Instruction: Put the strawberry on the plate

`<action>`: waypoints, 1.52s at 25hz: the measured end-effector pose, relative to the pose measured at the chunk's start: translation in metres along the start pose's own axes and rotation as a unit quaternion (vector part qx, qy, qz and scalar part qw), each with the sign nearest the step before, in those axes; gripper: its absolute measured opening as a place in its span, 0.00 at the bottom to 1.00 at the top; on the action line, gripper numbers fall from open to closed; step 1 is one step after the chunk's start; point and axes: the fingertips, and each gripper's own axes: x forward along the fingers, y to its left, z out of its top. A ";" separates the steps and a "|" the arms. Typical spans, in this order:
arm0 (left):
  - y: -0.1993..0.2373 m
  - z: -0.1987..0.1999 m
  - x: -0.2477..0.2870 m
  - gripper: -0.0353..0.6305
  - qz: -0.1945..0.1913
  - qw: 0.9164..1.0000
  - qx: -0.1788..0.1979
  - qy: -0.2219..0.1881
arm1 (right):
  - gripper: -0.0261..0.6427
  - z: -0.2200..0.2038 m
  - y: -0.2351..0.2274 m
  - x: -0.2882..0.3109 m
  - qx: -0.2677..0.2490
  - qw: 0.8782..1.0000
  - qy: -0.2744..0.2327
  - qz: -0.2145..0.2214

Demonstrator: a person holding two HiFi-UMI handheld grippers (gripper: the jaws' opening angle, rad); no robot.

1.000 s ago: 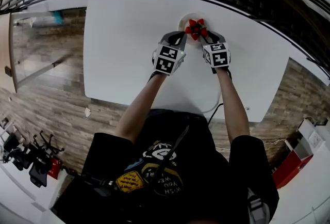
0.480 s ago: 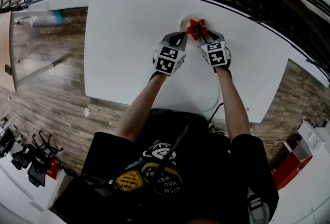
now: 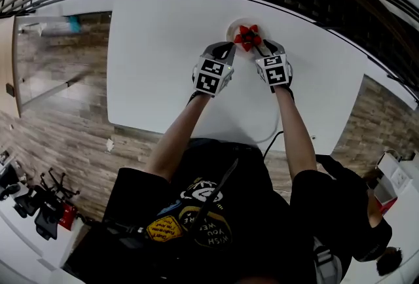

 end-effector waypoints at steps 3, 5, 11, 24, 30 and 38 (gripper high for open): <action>0.001 0.000 -0.003 0.05 -0.002 1.000 -0.001 -0.003 | 0.29 0.001 0.002 -0.001 0.002 1.000 -0.003 0.000; 0.001 0.002 -0.005 0.05 -0.002 1.000 0.000 -0.005 | 0.28 0.002 0.003 -0.006 0.005 1.000 -0.010 -0.001; 0.001 0.004 -0.020 0.05 -0.002 1.000 0.008 -0.011 | 0.26 0.013 0.007 -0.042 0.039 0.998 -0.058 -0.011; -0.052 0.018 -0.095 0.05 -0.035 0.997 0.033 -0.055 | 0.19 0.031 0.041 -0.176 0.130 0.967 -0.218 -0.036; -0.105 0.033 -0.143 0.05 -0.029 0.993 0.061 -0.101 | 0.15 0.023 0.053 -0.258 0.146 0.943 -0.296 -0.036; -0.186 0.047 -0.209 0.05 -0.010 0.981 0.065 -0.181 | 0.11 0.012 0.092 -0.350 0.141 0.915 -0.378 0.008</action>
